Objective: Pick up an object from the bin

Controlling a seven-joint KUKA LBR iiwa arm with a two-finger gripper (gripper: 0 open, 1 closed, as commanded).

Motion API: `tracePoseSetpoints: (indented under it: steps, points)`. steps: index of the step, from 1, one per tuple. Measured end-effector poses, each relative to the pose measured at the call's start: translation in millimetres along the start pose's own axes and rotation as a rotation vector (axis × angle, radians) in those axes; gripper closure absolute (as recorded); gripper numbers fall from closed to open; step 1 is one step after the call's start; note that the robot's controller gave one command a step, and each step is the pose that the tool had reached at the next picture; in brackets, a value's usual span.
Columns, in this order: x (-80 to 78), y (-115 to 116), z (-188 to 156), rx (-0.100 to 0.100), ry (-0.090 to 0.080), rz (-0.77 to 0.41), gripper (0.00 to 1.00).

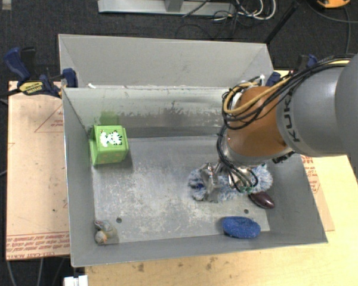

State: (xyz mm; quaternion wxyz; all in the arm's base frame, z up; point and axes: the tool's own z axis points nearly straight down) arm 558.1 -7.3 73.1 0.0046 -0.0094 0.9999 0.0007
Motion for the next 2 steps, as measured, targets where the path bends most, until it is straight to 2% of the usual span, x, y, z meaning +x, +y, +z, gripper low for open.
tracePoseSetpoints:
  steps: [1,2]
  points:
    - [0.0,0,0,0.0,0.0,0.0,1.0]
    - [25.5,10,-151,0.0,0.003,-0.002,1.0]
